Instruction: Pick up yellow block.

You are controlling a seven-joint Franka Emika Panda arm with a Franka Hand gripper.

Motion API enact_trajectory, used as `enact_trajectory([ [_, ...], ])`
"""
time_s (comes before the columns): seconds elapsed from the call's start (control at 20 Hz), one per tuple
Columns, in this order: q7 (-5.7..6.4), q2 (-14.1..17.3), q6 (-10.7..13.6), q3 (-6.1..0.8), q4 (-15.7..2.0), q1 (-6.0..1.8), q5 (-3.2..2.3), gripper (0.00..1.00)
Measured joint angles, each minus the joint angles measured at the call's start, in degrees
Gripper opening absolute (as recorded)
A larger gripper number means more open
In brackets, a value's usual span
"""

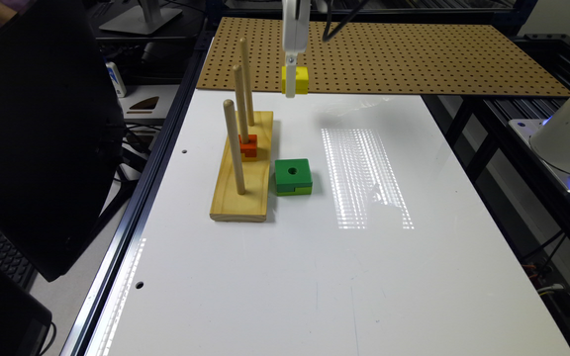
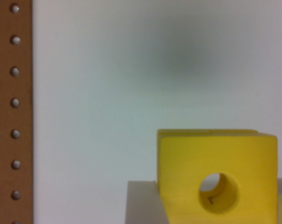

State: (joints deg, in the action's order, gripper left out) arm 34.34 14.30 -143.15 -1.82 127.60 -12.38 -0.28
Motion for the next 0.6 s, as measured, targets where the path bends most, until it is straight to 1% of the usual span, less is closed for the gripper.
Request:
enact_trajectory([
  [0.15, 0.00, -0.12, 0.01, 0.00, 0.09, 0.00, 0.00, 0.00],
  [0.3, 0.00, -1.04, 0.44, 0.00, 0.07, 0.00, 0.00, 0.00],
  [0.55, 0.00, -5.08, 4.30, -0.01, 0.09, 0.00, 0.00, 0.00],
  [0.6, 0.00, -5.34, 4.58, -0.01, 0.09, 0.00, 0.00, 0.00],
])
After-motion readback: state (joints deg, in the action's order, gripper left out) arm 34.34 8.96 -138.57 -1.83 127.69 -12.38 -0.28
